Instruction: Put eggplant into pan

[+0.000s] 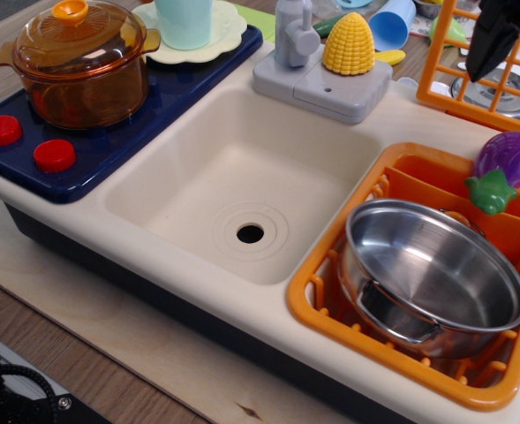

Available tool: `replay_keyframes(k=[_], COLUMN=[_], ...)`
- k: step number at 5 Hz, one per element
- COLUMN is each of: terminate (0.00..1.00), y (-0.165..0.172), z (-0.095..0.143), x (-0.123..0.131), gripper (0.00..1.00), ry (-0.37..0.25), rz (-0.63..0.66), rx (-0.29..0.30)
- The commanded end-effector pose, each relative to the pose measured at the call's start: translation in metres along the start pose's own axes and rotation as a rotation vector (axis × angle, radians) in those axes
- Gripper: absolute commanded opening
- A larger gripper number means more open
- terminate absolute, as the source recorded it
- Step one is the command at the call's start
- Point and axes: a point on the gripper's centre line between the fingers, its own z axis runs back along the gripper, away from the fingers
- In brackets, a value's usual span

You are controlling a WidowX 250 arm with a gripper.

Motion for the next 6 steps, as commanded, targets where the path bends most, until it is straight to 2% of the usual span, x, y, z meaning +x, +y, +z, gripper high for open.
replay_keyframes(k=[1,5,6], terminate=[0.00,0.00,0.00], y=[0.001,0.005,0.002], z=[-0.004,-0.052,-0.057], x=[-0.001,-0.012,-0.014], gripper=[1.00,1.00,0.00], ry=[-0.025,-0.058,-0.059], rz=[0.049,0.073,0.082], rx=[-0.046,-0.133,-0.144])
